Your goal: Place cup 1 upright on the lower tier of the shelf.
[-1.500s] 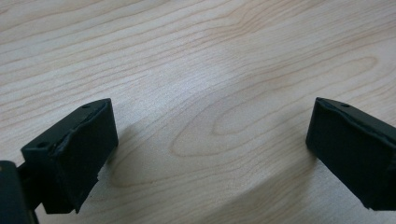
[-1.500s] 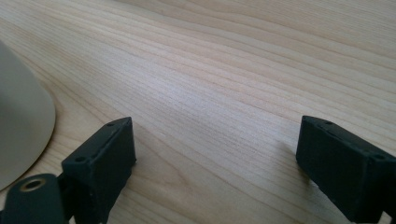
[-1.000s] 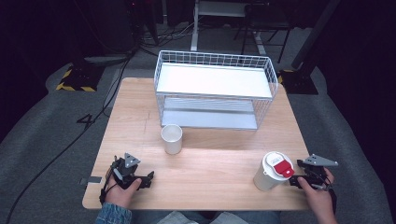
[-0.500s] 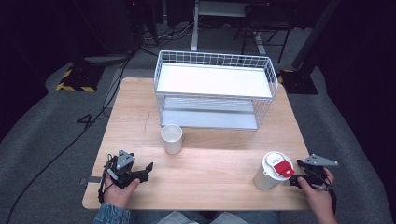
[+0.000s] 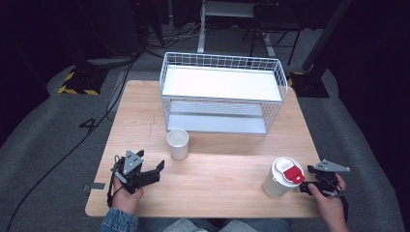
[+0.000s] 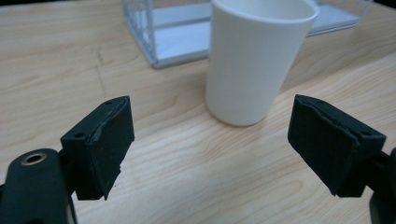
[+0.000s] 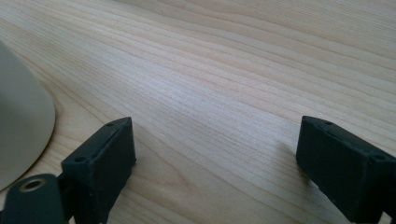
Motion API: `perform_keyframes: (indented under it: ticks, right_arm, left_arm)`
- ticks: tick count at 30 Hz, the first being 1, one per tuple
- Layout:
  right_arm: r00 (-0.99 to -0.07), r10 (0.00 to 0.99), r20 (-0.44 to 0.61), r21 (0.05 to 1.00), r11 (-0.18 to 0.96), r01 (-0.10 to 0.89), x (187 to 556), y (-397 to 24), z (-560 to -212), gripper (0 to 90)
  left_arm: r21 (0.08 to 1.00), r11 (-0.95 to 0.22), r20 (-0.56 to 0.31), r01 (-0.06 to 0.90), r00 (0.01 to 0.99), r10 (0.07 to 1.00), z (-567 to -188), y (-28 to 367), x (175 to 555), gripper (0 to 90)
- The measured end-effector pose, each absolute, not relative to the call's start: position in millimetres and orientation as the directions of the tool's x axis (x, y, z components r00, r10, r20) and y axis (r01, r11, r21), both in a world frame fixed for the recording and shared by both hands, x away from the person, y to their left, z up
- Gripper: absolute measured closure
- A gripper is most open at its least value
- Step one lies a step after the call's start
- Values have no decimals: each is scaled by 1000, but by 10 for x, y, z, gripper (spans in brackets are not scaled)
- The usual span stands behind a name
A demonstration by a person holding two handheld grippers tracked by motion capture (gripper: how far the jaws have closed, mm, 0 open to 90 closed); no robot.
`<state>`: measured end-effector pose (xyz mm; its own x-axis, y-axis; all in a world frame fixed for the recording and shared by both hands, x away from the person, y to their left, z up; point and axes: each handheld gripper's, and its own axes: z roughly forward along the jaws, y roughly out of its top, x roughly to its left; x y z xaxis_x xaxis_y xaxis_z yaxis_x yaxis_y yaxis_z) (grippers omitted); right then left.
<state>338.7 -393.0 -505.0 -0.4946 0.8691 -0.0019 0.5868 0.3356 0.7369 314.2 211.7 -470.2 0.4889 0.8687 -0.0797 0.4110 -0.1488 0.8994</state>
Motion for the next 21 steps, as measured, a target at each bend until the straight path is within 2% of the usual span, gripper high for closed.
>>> perform_keyframes:
  ticks: [7,13,21]
  right_arm:
    - [-494,869,-2,737,336,587,3386,-3930,-5050,121]
    - [-494,869,-2,737,336,587,3387,-3930,-5050,121]
    - [-494,870,-3,737,336,587,3387,-3929,-5050,120]
  left_arm:
    - [909,-123,-108,399,509,854,-4649,2004,3256,138]
    - [908,-125,-111,400,517,849,-4671,1894,3380,1]
    - [916,-136,-96,377,535,839,-4707,1736,3548,1]
